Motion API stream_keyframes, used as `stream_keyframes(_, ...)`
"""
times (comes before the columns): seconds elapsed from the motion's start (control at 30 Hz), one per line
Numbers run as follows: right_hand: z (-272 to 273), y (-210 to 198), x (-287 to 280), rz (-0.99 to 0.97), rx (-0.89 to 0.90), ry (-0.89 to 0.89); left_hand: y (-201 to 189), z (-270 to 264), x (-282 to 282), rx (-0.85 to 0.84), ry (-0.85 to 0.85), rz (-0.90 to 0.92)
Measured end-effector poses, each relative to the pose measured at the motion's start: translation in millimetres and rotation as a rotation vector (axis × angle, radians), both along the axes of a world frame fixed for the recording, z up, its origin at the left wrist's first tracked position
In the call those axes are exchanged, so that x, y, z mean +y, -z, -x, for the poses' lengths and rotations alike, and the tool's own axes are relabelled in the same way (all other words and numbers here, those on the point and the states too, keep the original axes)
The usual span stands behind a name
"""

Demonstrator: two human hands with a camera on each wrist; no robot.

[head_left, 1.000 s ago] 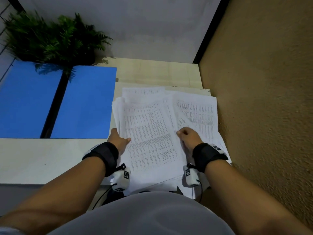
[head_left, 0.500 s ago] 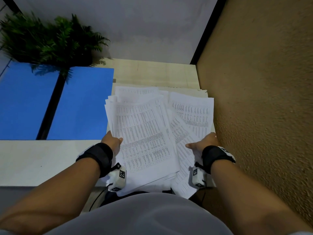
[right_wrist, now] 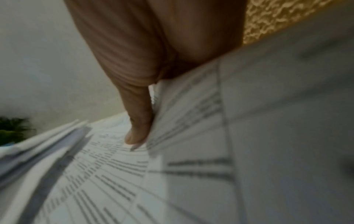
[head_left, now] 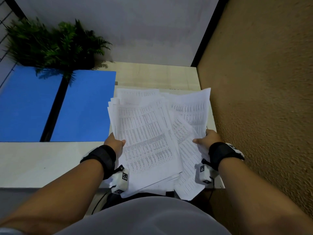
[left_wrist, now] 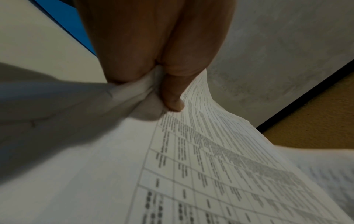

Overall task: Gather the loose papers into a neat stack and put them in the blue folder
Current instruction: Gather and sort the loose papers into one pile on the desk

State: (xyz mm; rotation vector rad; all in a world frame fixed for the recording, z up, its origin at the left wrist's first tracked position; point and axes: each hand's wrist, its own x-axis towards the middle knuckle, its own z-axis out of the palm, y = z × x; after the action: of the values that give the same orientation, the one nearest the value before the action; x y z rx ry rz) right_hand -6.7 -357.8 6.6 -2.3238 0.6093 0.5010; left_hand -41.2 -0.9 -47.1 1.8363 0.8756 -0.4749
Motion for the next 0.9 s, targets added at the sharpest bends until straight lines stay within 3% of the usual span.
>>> stream_keyframes(0.1,-9,-37,1,0.111,-0.116,0.006,8,2,4,-0.032,-0.021,0.05)
stream_keyframes(0.23,-13,-101,3,0.171,-0.493,0.136,2,5,2,-0.058,0.0,0.079)
stream_keyframes(0.33,-9,-156,15,-0.056,-0.762,0.253,-4,8,0,-0.071,-0.013,0.132)
stream_keyframes(0.43,-5,-174,37,-0.315,-0.847,0.295,-4,9,0,-0.107,0.023,0.122)
stream_keyframes(0.53,0,-141,70,-0.585,-0.756,0.389,7,12,2,-0.148,-0.02,0.216)
stream_keyframes(0.57,4,-123,80,-0.624,-0.695,0.409,35,8,12,-0.139,-0.056,0.246)
stream_keyframes(0.6,9,-105,91,-0.626,-0.63,0.409,36,6,13,-0.103,-0.087,0.274)
stream_keyframes(0.7,27,-49,111,-0.535,-0.455,0.409,-7,12,5,-0.01,-0.154,0.469)
stream_keyframes(0.77,37,-21,118,-0.516,-0.367,0.385,-25,18,0,-0.049,-0.143,0.559)
stream_keyframes(0.9,40,-4,115,-0.537,-0.271,0.32,-13,22,1,-0.111,-0.055,0.326)
